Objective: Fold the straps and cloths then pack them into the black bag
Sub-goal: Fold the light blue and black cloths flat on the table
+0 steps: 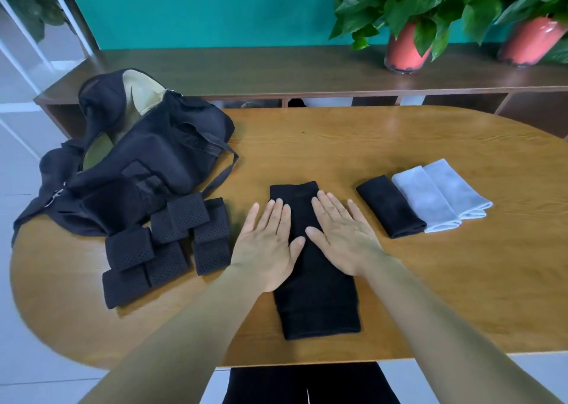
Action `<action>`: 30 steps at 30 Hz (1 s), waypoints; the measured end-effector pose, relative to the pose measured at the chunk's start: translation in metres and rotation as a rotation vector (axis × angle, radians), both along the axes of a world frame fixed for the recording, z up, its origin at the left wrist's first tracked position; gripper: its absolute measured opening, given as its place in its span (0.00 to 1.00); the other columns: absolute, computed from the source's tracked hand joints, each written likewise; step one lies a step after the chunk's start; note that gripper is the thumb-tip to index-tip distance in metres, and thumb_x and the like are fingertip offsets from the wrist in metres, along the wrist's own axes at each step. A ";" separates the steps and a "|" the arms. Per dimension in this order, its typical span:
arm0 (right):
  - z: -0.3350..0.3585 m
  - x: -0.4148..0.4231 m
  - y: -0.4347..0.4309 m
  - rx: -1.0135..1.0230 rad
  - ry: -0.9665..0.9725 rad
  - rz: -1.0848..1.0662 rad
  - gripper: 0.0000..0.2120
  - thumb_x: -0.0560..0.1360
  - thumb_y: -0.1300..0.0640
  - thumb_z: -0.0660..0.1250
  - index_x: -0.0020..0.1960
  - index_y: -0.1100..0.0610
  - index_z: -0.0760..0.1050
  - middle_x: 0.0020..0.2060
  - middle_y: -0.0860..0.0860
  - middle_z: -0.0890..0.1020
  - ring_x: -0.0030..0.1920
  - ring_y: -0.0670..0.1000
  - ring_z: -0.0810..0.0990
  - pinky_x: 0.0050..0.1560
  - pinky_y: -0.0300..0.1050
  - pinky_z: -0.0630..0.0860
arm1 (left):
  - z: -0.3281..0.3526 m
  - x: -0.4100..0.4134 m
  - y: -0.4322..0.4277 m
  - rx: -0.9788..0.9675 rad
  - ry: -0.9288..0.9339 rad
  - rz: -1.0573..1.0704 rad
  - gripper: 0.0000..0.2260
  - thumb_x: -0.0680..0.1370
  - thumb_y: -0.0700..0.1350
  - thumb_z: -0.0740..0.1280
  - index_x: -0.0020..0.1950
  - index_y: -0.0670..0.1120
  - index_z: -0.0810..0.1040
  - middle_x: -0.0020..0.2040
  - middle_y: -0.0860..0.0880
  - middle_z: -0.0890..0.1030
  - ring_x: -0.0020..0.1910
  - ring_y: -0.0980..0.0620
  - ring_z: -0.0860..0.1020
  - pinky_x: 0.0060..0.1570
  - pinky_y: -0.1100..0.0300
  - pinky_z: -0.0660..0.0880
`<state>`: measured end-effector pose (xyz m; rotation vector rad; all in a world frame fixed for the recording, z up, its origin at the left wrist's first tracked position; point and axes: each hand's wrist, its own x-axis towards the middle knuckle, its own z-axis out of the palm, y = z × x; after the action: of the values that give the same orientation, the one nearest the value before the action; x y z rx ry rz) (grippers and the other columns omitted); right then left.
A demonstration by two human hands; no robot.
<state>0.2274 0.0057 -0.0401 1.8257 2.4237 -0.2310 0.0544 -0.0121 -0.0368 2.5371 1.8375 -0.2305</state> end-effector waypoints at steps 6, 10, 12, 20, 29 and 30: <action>0.007 0.000 -0.005 -0.041 0.022 -0.020 0.30 0.80 0.39 0.37 0.77 0.53 0.35 0.76 0.47 0.36 0.74 0.44 0.33 0.75 0.52 0.37 | 0.006 -0.003 -0.001 0.044 0.042 -0.031 0.30 0.81 0.58 0.35 0.77 0.42 0.39 0.79 0.45 0.42 0.77 0.50 0.38 0.73 0.47 0.33; 0.024 0.010 -0.029 0.007 0.108 0.005 0.30 0.80 0.40 0.38 0.77 0.53 0.37 0.76 0.46 0.36 0.74 0.43 0.32 0.75 0.50 0.37 | 0.016 -0.009 -0.019 0.167 -0.090 -0.075 0.33 0.77 0.58 0.29 0.78 0.42 0.43 0.79 0.45 0.44 0.77 0.51 0.40 0.74 0.50 0.34; 0.031 0.017 -0.052 0.035 0.143 0.046 0.30 0.80 0.40 0.38 0.77 0.52 0.37 0.76 0.45 0.36 0.74 0.41 0.32 0.75 0.48 0.38 | 0.018 -0.012 -0.038 0.175 -0.168 -0.138 0.34 0.76 0.58 0.29 0.78 0.43 0.44 0.79 0.46 0.45 0.77 0.52 0.40 0.74 0.54 0.35; 0.014 0.010 -0.130 0.003 0.137 0.143 0.30 0.80 0.41 0.38 0.77 0.51 0.38 0.76 0.44 0.36 0.73 0.40 0.32 0.75 0.45 0.36 | 0.002 -0.005 -0.097 0.064 -0.201 -0.149 0.35 0.74 0.60 0.26 0.77 0.44 0.37 0.78 0.48 0.39 0.75 0.54 0.35 0.72 0.57 0.32; 0.009 0.013 -0.149 0.003 0.059 0.110 0.29 0.80 0.40 0.37 0.77 0.51 0.35 0.75 0.44 0.35 0.73 0.42 0.31 0.74 0.45 0.34 | -0.007 -0.013 -0.118 0.016 -0.104 -0.131 0.38 0.72 0.61 0.24 0.77 0.43 0.37 0.78 0.47 0.38 0.75 0.53 0.34 0.70 0.56 0.30; 0.009 0.013 -0.152 0.002 0.060 0.108 0.29 0.80 0.40 0.36 0.77 0.51 0.35 0.75 0.44 0.35 0.73 0.42 0.31 0.74 0.45 0.34 | -0.006 -0.013 -0.121 0.018 -0.099 -0.139 0.39 0.71 0.62 0.24 0.77 0.43 0.37 0.78 0.46 0.38 0.75 0.52 0.34 0.70 0.56 0.30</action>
<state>0.2404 -0.1459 -0.0306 1.7064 2.5541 -0.2789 0.0418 -0.1328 -0.0432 2.6387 1.6394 -0.0862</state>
